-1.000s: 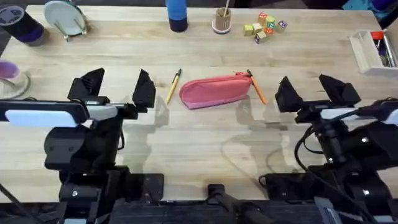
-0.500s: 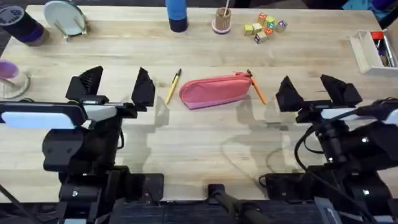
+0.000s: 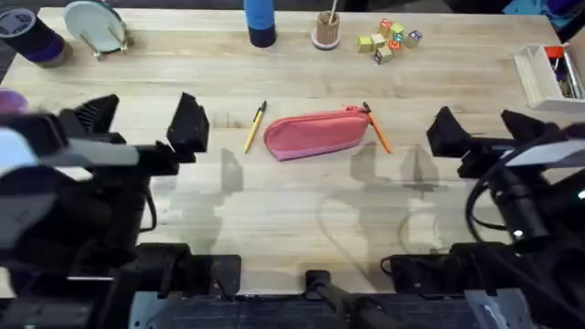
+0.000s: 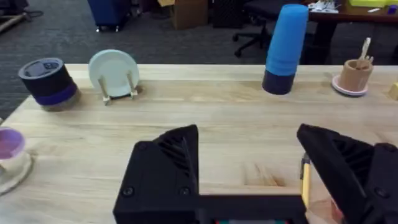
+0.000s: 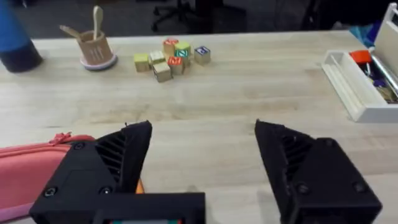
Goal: Unzip the bag, pick up the pens from the table one at a time and place them inside, then zip the bag closed.
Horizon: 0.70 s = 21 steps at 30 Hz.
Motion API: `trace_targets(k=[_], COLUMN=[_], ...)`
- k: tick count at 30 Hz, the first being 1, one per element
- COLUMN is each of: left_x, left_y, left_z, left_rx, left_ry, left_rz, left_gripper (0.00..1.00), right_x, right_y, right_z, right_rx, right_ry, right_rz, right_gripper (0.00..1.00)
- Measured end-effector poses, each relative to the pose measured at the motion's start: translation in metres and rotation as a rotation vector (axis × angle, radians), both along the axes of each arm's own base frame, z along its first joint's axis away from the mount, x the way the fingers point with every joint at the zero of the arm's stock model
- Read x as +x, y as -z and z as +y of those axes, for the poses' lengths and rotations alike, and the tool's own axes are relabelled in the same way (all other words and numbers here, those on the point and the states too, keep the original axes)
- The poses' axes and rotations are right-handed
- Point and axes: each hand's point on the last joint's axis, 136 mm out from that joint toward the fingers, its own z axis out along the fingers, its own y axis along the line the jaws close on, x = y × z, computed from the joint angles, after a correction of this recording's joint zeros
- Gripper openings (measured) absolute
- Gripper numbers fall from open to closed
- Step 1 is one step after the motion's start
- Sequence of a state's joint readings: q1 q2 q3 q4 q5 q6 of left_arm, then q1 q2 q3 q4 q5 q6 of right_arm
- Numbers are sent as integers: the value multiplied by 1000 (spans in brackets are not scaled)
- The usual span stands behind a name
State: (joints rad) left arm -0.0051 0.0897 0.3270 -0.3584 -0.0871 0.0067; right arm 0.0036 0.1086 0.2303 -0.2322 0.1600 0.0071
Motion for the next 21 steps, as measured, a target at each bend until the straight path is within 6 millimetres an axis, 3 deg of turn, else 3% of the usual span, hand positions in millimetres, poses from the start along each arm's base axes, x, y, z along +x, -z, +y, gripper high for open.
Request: trace_targets(k=[7, 21], left_x=[16, 61], left_y=[-20, -37], left_z=[1, -11], left_rx=[3, -17], left_ry=[-7, 61], left_rz=[126, 405], left_gripper=[993, 993], right_x=[6, 25], right_y=[-18, -27], right_z=[-2, -1], right_rx=[-11, -13], right_ry=[7, 5], right_rz=[136, 448], right_gripper=[996, 996])
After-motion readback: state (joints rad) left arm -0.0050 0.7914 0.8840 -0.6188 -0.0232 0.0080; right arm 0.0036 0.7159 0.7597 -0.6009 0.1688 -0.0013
